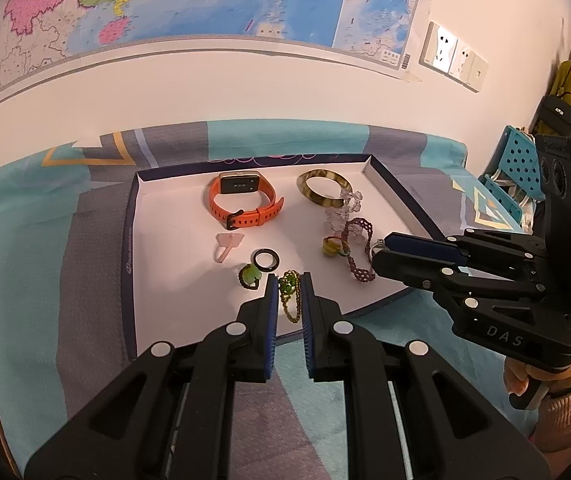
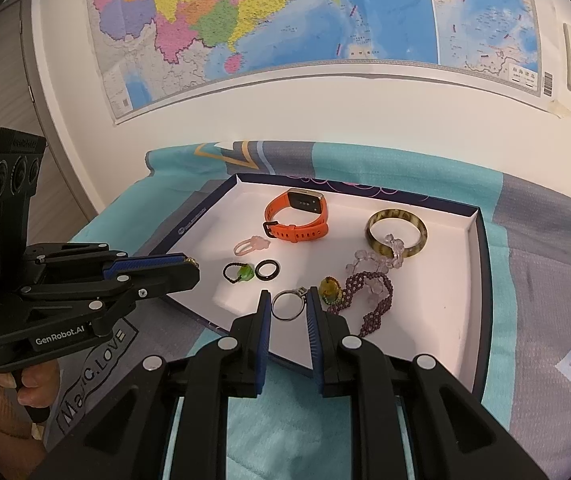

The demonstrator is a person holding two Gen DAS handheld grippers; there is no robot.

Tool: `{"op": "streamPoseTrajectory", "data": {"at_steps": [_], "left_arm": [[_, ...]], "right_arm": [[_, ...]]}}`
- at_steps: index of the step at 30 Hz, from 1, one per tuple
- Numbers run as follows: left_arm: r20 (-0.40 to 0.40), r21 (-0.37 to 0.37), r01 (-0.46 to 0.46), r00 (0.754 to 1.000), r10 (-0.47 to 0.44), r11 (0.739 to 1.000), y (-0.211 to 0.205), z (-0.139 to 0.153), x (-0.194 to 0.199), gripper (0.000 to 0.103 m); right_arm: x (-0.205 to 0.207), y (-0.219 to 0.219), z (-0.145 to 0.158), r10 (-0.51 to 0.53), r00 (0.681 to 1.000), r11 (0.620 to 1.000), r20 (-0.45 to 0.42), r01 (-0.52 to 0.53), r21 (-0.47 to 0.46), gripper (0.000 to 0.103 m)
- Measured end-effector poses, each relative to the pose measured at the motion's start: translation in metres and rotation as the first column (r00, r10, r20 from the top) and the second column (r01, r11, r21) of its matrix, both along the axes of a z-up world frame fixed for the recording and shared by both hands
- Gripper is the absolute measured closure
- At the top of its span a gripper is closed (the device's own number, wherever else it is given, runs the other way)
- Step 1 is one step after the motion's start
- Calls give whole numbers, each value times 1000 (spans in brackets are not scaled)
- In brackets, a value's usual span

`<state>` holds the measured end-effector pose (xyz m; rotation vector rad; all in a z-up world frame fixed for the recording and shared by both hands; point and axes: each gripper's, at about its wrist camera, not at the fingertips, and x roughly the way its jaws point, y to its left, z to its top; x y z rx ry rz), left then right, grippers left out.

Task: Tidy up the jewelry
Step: 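Carry the gold ring with the left tool while the right tool carries the silver ring over the box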

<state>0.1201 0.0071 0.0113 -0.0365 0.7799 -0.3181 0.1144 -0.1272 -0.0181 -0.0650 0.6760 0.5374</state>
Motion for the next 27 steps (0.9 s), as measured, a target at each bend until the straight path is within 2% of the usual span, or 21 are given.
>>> {"op": "streamPoseTrajectory", "data": {"at_steps": [27], "left_arm": [[-28, 15, -13, 1000, 13, 1000, -2, -10, 15, 91]], "right_arm": [[15, 6, -10, -5, 1000, 1000, -28, 4, -19, 87]]}}
